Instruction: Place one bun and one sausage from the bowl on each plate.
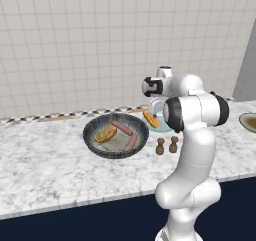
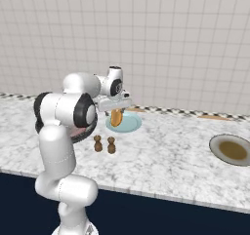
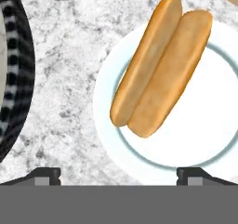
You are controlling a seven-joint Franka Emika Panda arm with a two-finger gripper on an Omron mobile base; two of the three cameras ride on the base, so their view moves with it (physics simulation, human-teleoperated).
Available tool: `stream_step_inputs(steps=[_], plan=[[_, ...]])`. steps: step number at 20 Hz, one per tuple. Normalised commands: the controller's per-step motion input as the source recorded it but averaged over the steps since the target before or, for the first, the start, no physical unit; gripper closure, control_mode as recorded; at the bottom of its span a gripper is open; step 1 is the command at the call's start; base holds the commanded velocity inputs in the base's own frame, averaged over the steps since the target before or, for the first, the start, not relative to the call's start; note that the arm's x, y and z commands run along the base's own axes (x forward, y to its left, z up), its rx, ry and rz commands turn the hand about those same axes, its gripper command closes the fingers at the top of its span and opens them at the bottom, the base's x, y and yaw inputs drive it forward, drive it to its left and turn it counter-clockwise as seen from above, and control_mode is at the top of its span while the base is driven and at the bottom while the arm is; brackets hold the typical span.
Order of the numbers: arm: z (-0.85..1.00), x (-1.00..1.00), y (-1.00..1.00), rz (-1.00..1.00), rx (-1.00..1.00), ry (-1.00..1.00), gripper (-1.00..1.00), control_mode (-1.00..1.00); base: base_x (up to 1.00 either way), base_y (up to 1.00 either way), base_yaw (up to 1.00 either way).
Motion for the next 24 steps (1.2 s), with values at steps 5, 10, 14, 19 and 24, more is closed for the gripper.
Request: stream_step_inputs(steps=[5, 10, 14, 19, 24], plan=[[0.70, -0.77, 0.80, -0.10, 0.00, 0.00, -1.00, -1.00, 0.00, 0.00, 0.00], [0.35, -0.64, 1.00, -0.26, 0.00, 0.05, -1.00, -1.00, 0.00, 0.00, 0.00], [0.13, -0.67, 0.91, -0.25, -0.05, 0.25, -1.00, -1.00, 0.00, 0.00, 0.00], [-0.04, -0.16, 0.63, -0.20, -0.10, 0.32, -1.00, -1.00, 0.00, 0.00, 0.00], [-0.30, 0.05, 0.11, -0.23, -0.12, 0.30, -1.00, -1.00, 0.00, 0.00, 0.00]])
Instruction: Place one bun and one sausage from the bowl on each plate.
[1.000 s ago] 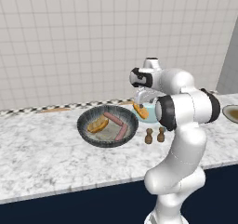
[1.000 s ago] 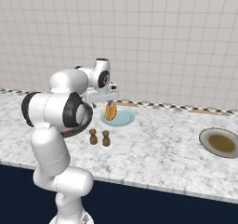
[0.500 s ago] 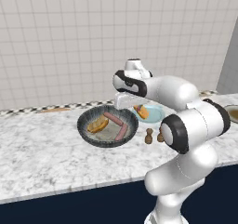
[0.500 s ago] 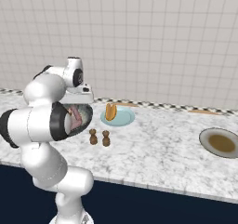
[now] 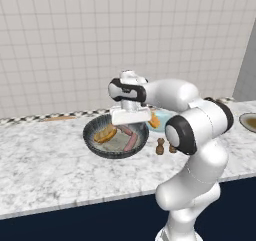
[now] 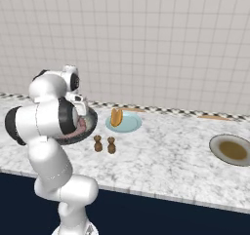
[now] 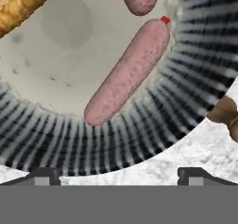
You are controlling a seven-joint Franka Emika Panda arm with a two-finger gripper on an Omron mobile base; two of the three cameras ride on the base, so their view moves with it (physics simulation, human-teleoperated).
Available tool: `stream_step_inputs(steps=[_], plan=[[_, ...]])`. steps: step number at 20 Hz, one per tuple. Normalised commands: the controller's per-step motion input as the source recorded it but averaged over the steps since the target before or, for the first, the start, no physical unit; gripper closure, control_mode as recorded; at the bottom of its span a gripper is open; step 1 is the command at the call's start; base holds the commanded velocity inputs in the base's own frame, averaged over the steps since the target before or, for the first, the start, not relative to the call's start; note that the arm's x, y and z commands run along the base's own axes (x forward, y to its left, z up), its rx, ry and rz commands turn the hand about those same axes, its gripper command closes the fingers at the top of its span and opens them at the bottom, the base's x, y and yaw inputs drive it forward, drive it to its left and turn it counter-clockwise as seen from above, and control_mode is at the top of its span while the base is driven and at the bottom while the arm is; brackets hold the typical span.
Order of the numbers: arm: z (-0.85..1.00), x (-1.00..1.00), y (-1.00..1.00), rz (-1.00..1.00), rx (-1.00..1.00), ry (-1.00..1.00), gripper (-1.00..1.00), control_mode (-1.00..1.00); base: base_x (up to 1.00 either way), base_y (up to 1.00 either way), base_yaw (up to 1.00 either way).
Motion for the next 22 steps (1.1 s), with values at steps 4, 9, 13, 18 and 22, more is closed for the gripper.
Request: stream_step_inputs(steps=[4, 9, 13, 18, 22], plan=[[-0.43, 0.01, 0.60, -0.24, 0.00, -0.08, -1.00, -1.00, 0.00, 0.00, 0.00], [-0.09, 0.09, 0.88, -0.37, 0.07, -0.24, -1.00, -1.00, 0.00, 0.00, 0.00], [-0.16, 0.53, 0.83, -0.47, 0.00, -0.09, -1.00, -1.00, 0.00, 0.00, 0.00], [-0.26, 0.60, 0.08, -0.26, -0.01, 0.04, -1.00, -1.00, 0.00, 0.00, 0.00], [-0.18, 0.48, -0.22, -0.02, 0.00, 0.01, -1.00, -1.00, 0.00, 0.00, 0.00]])
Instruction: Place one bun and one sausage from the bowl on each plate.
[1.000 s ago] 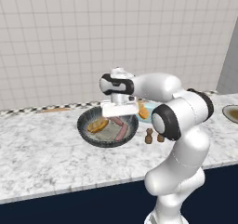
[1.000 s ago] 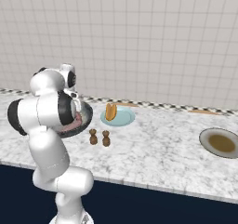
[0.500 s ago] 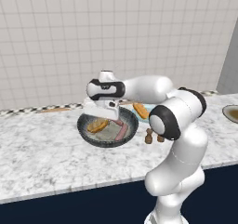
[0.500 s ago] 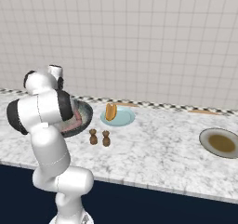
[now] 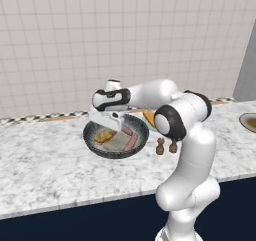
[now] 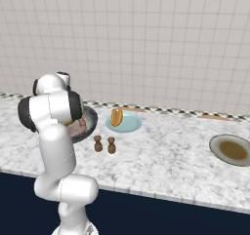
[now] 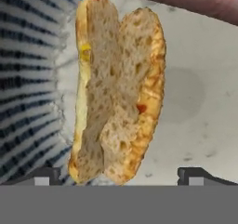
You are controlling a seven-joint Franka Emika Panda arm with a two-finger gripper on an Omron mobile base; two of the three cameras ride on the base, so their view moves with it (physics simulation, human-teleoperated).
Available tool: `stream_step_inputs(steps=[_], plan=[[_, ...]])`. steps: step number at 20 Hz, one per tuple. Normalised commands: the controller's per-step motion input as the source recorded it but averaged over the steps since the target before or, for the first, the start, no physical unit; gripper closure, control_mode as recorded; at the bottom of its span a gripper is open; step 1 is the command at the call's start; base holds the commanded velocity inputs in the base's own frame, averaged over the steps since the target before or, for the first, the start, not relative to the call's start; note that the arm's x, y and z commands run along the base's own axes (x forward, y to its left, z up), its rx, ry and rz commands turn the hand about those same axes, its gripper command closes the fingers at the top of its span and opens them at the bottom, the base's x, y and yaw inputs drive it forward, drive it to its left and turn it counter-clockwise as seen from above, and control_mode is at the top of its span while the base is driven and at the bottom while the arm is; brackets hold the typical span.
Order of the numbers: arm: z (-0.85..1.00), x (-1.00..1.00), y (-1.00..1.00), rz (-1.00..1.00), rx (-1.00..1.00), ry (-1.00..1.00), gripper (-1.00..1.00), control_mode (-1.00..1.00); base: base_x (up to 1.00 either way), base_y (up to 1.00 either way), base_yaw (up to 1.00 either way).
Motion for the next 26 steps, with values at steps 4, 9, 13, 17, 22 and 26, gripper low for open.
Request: stream_step_inputs(steps=[4, 9, 13, 17, 22, 26], plan=[[-0.20, 0.52, 0.00, 0.02, 0.00, -0.01, -1.00, -1.00, 0.00, 0.00, 0.00], [-0.41, 0.04, 0.00, 0.04, 0.00, -0.07, -1.00, -1.00, 0.00, 0.00, 0.00], [-0.51, -0.01, 0.05, 0.03, 0.00, -0.07, -1.00, -1.00, 0.00, 0.00, 0.00], [-0.16, -0.60, -0.11, 0.01, 0.00, -0.02, -1.00, -1.00, 0.00, 0.00, 0.00], [-0.16, -0.21, -0.09, 0.00, 0.00, 0.00, -1.00, -1.00, 0.00, 0.00, 0.00], [-0.44, 0.04, 0.06, 0.00, 0.00, 0.00, -1.00, -1.00, 0.00, 0.00, 0.00]])
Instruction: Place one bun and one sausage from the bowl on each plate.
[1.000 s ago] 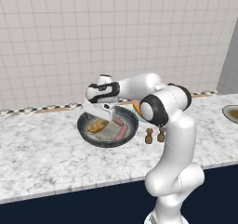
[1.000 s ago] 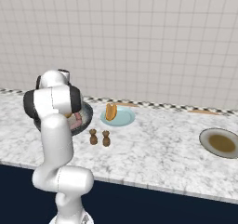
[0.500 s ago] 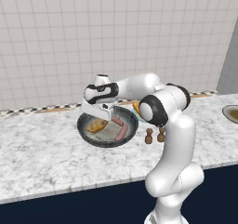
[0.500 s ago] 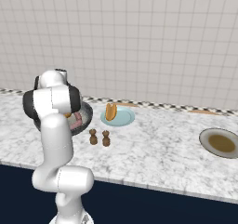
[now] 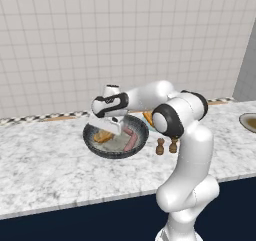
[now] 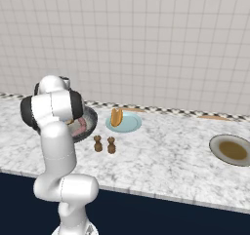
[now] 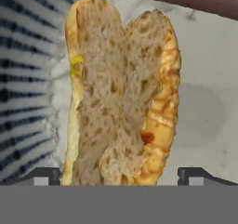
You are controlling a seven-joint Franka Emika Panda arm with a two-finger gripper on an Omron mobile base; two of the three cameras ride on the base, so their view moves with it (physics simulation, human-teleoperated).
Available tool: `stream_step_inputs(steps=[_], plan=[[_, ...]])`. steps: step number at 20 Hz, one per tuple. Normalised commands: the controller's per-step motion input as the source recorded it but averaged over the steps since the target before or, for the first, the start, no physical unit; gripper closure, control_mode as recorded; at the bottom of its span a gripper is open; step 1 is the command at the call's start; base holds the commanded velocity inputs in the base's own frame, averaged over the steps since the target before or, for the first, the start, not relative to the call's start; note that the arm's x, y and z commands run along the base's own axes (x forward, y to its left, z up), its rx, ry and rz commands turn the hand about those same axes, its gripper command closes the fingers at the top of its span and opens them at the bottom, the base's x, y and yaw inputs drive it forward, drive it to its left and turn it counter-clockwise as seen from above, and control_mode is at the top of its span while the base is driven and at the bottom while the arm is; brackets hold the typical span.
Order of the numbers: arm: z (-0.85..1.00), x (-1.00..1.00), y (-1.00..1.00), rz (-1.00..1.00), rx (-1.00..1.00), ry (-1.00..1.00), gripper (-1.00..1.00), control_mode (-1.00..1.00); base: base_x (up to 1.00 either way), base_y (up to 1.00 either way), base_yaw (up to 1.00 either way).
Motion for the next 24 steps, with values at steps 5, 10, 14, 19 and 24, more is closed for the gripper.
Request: stream_step_inputs(steps=[5, 10, 14, 19, 24], plan=[[-0.43, 0.07, 0.16, 0.00, 0.00, -0.05, -1.00, -1.00, 0.00, 0.00, 0.00], [-0.36, 0.00, 0.10, 0.00, 0.00, -0.01, -1.00, -1.00, 0.00, 0.00, 0.00], [0.00, 0.00, 0.00, 0.00, 0.00, 0.00, 1.00, -1.00, 0.00, 0.00, 0.00], [0.00, -0.01, 0.00, 0.00, 0.00, -0.04, 1.00, -1.00, 0.00, 0.00, 0.00], [0.78, -0.54, -0.32, 0.12, 0.00, -0.09, 1.00, -1.00, 0.00, 0.00, 0.00]])
